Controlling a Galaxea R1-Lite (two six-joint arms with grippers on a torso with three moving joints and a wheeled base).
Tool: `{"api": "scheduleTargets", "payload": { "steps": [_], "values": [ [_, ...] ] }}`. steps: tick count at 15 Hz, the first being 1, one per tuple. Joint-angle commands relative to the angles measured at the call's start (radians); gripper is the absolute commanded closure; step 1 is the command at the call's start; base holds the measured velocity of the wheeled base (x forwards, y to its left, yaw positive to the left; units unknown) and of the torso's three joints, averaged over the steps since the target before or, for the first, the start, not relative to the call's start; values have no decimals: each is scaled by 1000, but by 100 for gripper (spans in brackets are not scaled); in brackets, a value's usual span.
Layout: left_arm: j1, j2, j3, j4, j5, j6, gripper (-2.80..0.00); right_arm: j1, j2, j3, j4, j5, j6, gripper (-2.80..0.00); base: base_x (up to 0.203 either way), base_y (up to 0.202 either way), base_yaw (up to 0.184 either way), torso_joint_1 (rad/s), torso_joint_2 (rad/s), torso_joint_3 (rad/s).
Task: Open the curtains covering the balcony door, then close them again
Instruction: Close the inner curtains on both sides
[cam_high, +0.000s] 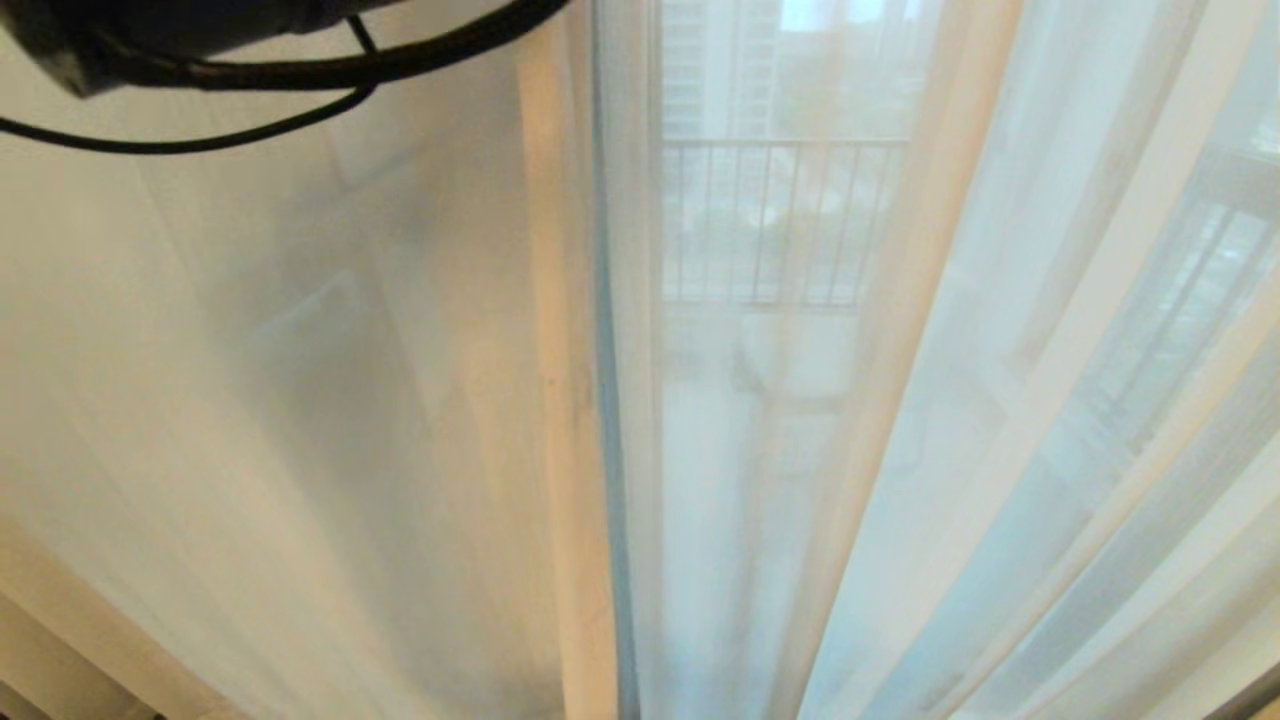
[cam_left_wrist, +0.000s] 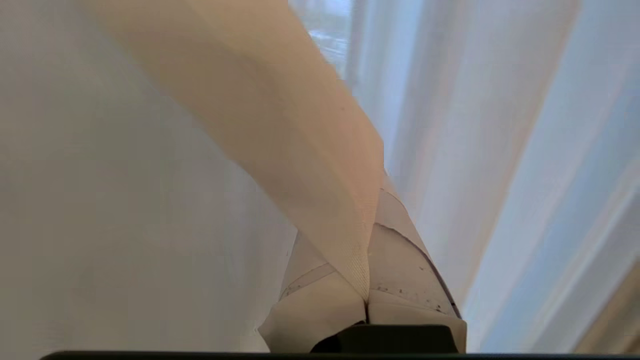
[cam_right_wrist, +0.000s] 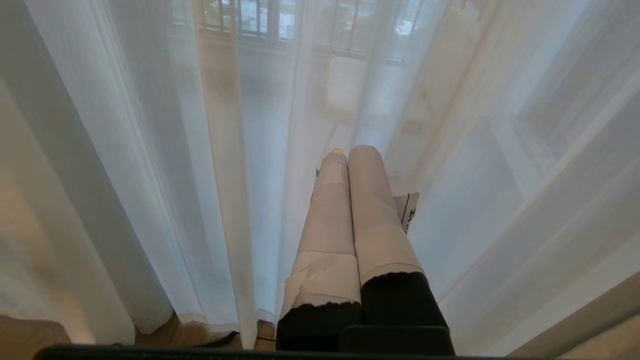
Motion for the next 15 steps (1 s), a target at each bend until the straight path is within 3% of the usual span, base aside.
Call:
{"api": "scheduleTargets", "payload": {
  "steps": [1, 7, 15],
  "values": [
    [-57, 129, -89, -2, 1, -1, 0, 0, 1, 0, 0, 0, -1, 0, 0, 0, 0, 0, 0, 0],
    [-166, 341, -345, -2, -13, 2, 0, 0, 1, 0, 0, 0, -1, 0, 0, 0, 0, 0, 0, 0],
    [-250, 445, -348, -18, -31, -1, 0, 0, 1, 0, 0, 0, -1, 0, 0, 0, 0, 0, 0, 0]
  ]
}}
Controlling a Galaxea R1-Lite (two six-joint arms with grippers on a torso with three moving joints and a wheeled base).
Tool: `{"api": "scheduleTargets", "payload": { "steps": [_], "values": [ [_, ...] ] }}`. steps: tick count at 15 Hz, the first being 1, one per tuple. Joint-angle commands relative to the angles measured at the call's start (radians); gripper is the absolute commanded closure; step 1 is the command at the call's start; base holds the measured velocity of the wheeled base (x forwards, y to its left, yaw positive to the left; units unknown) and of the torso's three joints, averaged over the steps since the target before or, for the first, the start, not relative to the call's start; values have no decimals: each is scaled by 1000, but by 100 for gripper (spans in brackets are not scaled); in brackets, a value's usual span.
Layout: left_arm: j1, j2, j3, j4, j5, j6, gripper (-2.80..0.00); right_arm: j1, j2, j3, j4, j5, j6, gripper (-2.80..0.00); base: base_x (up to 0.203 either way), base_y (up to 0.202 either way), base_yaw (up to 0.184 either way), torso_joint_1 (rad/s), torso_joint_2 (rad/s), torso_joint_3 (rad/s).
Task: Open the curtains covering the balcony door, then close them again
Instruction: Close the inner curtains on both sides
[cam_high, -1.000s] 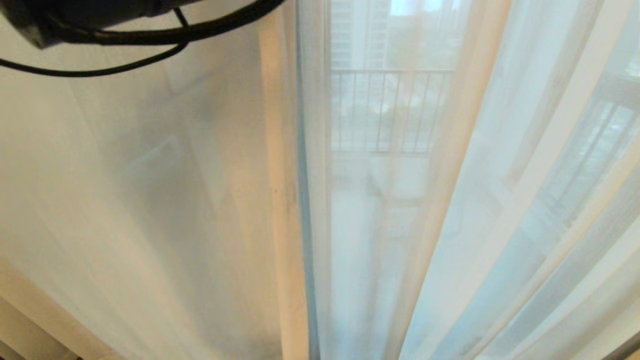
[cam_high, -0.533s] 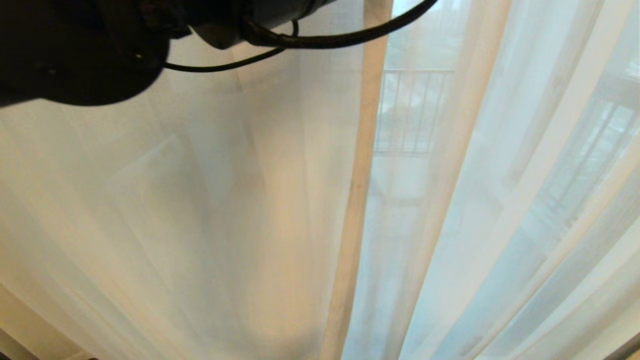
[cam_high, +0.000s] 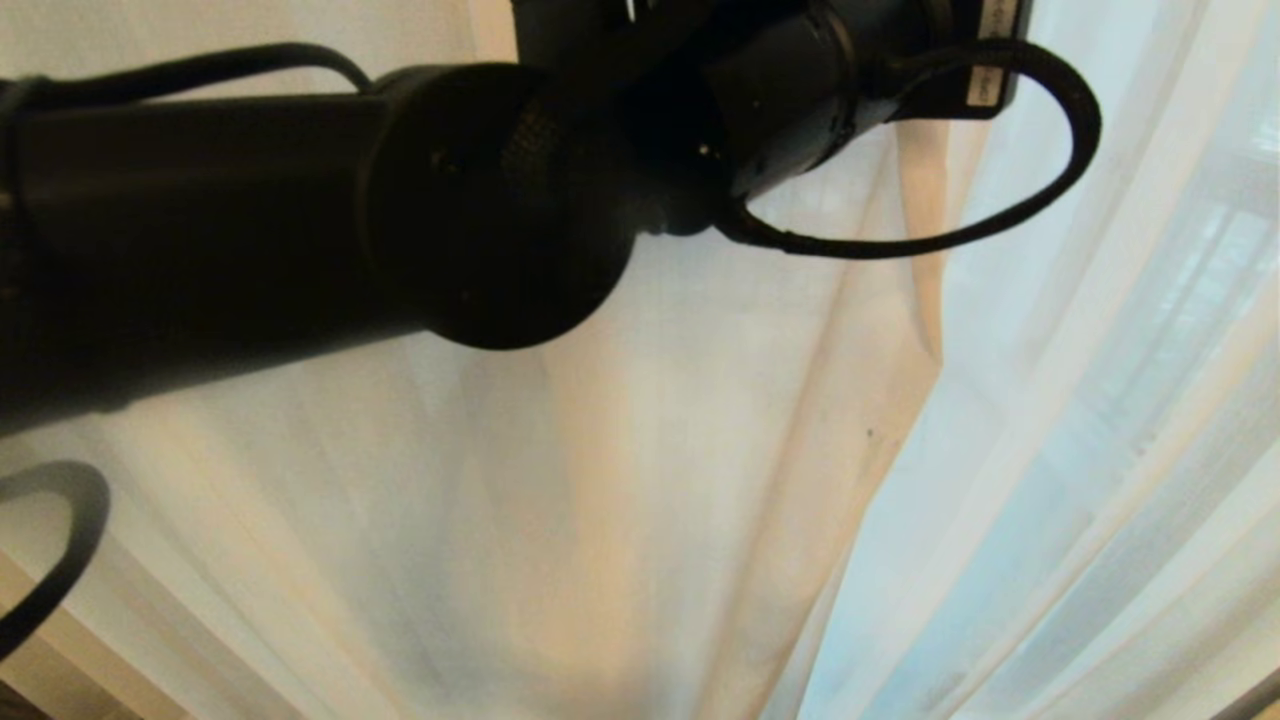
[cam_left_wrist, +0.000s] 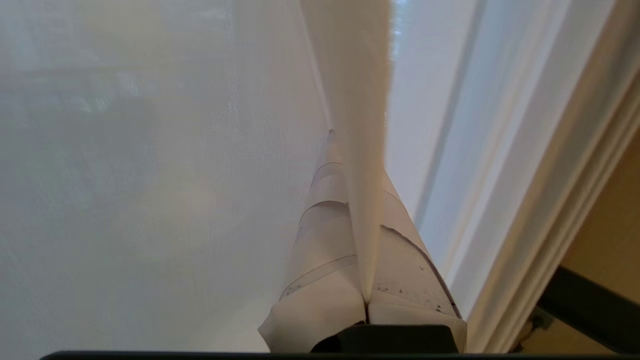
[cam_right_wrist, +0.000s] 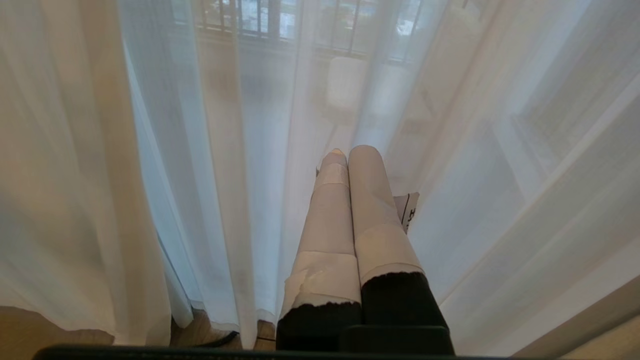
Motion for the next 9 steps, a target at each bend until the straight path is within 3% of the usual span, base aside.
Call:
{"api": "scheduleTargets", "payload": {
  "steps": [1, 6, 9],
  "values": [
    [-19, 47, 0, -1, 1, -1, 0, 0, 1, 0, 0, 0, -1, 0, 0, 0, 0, 0, 0, 0],
    [-20, 77, 0, 1, 5, -5, 0, 0, 1, 0, 0, 0, -1, 0, 0, 0, 0, 0, 0, 0],
    [15, 80, 0, -1, 16, -4, 0, 1, 1, 0, 0, 0, -1, 0, 0, 0, 0, 0, 0, 0]
  ]
}}
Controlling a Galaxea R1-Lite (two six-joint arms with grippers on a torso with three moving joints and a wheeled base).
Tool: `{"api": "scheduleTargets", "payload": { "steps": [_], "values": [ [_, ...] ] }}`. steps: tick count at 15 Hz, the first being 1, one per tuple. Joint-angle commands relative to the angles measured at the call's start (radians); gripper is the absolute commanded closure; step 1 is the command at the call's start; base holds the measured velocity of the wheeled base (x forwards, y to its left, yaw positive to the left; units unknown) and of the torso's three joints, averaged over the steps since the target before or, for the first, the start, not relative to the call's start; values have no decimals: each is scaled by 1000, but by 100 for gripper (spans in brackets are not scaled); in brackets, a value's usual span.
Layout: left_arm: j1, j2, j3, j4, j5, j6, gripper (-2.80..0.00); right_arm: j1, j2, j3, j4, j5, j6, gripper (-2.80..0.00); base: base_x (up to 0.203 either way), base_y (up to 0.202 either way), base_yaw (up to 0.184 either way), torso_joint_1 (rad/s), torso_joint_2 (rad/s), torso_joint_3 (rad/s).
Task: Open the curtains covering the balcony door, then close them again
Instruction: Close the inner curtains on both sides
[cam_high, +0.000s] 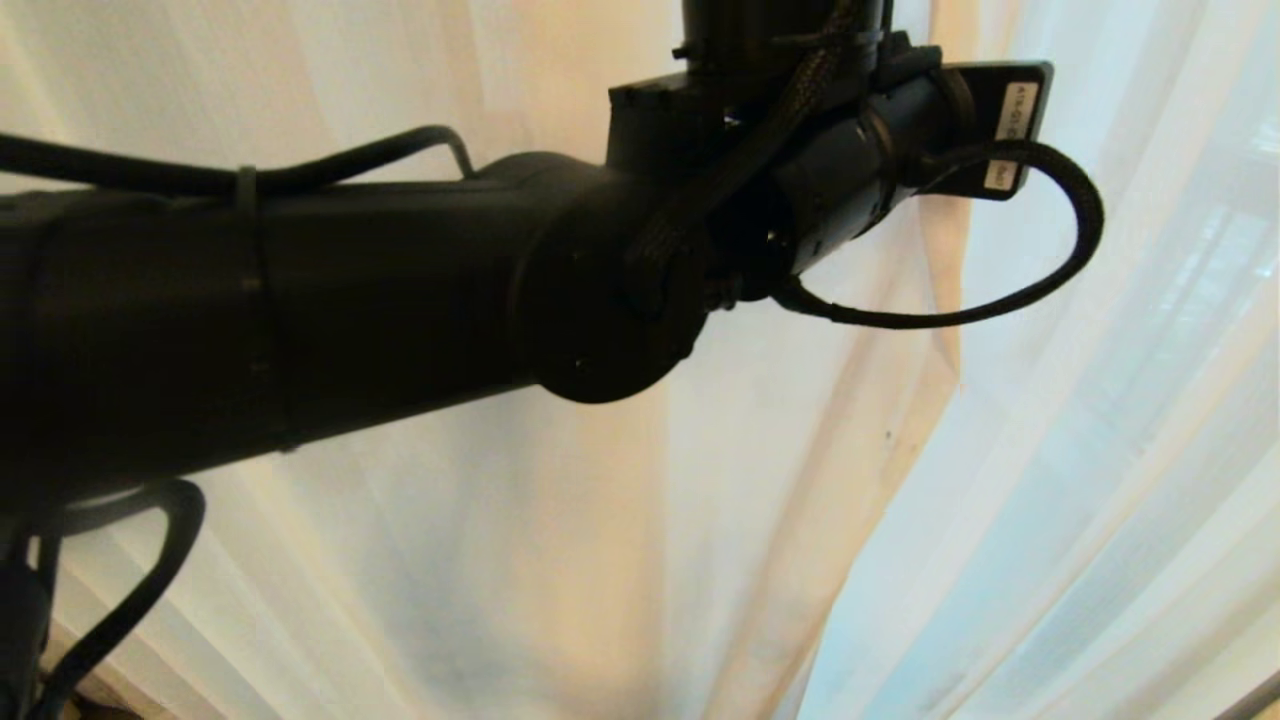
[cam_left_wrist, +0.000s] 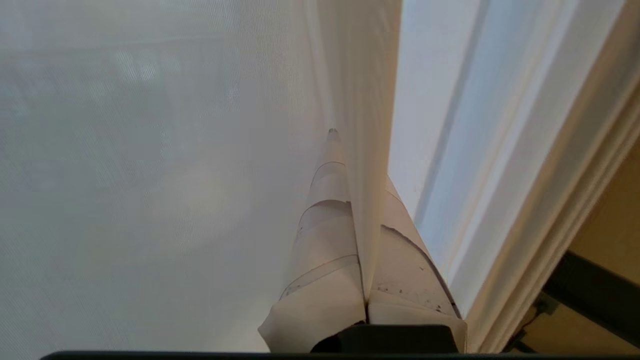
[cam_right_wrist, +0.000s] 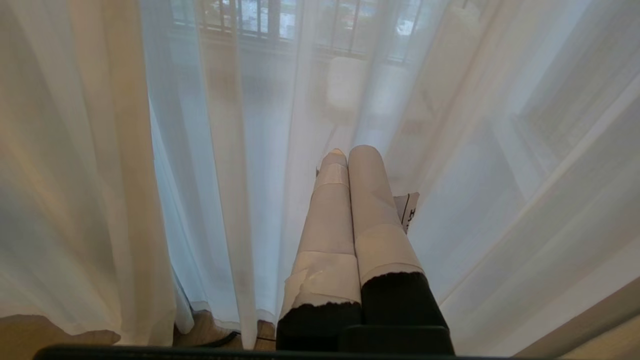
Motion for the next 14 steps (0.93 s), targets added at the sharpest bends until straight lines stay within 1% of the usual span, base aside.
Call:
{"api": "scheduleTargets", "payload": {
  "steps": [1, 3, 5, 7, 8, 12, 14],
  "values": [
    [40, 7, -2, -2, 20, 1, 0, 0, 1, 0, 0, 0, -1, 0, 0, 0, 0, 0, 0, 0],
    [79, 0, -1, -12, 67, 3, 0, 1, 1, 0, 0, 0, -1, 0, 0, 0, 0, 0, 0, 0],
    [129, -13, 0, -18, 140, 4, 0, 0, 1, 0, 0, 0, -1, 0, 0, 0, 0, 0, 0, 0],
    [183, -24, 0, -19, 191, 4, 0, 0, 1, 0, 0, 0, -1, 0, 0, 0, 0, 0, 0, 0],
    [217, -31, 0, -19, 201, 5, 0, 1, 1, 0, 0, 0, -1, 0, 0, 0, 0, 0, 0, 0],
    [335, -51, 0, -19, 205, 10, 0, 0, 1, 0, 0, 0, -1, 0, 0, 0, 0, 0, 0, 0],
    [375, -65, 0, -13, 205, 10, 0, 0, 1, 0, 0, 0, -1, 0, 0, 0, 0, 0, 0, 0]
  ]
}}
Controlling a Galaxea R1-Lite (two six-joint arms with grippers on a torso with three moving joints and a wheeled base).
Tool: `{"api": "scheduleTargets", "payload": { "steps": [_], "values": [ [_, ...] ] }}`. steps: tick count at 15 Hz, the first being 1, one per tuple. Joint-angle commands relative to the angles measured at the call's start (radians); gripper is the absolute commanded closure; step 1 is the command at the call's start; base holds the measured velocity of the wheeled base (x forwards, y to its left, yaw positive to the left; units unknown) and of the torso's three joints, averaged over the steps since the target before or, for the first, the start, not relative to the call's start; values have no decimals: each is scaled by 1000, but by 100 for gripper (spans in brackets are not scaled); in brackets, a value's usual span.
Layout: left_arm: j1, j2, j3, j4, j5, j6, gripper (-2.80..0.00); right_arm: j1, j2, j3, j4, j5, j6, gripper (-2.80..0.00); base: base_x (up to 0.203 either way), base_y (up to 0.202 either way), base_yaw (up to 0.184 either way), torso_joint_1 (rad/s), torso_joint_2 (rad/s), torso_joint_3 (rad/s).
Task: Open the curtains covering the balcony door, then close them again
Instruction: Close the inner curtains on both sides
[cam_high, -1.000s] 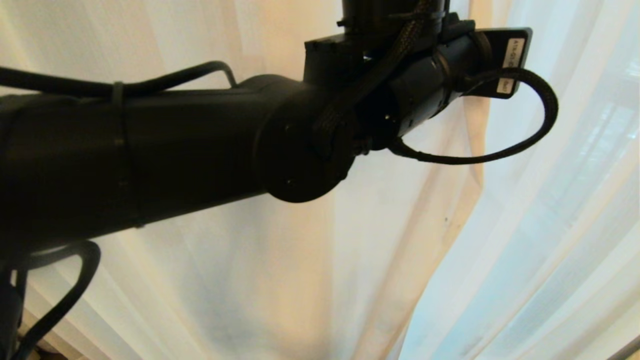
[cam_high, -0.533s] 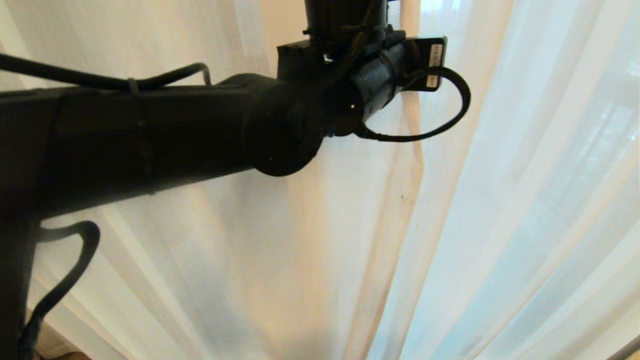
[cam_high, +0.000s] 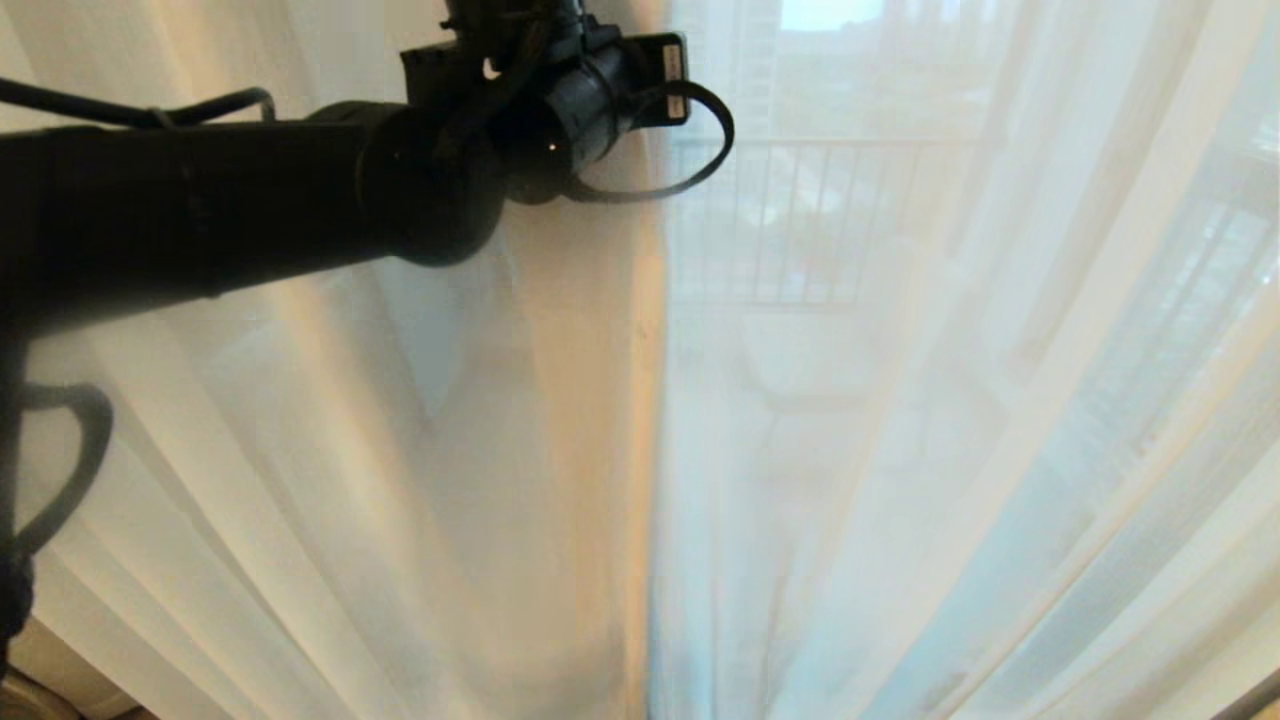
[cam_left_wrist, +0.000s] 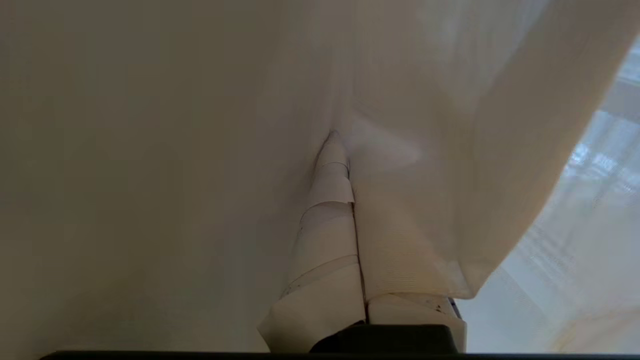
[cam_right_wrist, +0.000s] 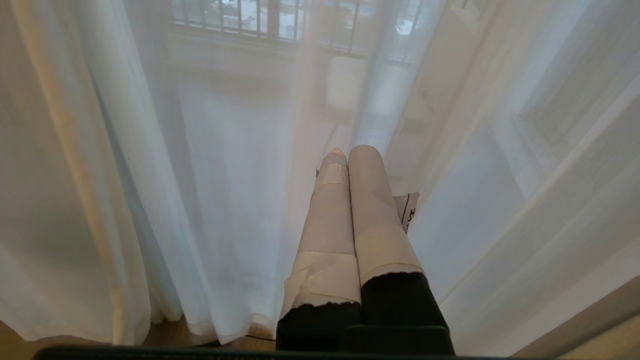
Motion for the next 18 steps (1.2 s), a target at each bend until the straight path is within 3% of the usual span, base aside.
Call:
{"api": "scheduleTargets", "payload": {
  "steps": [1, 6, 7, 11, 18],
  "values": [
    [37, -23, 0, -1, 4, -1, 0, 0, 1, 0, 0, 0, -1, 0, 0, 0, 0, 0, 0, 0],
    [38, -45, 6, 0, 7, -1, -1, 0, 1, 0, 0, 0, -1, 0, 0, 0, 0, 0, 0, 0],
    [36, -51, 16, -1, 7, -1, -280, 1, 1, 0, 0, 0, -1, 0, 0, 0, 0, 0, 0, 0],
    [29, -117, 90, 3, 8, -1, -280, 0, 1, 0, 0, 0, -1, 0, 0, 0, 0, 0, 0, 0],
    [-16, -423, 495, 4, 8, -2, -280, 0, 1, 0, 0, 0, -1, 0, 0, 0, 0, 0, 0, 0]
  ]
}}
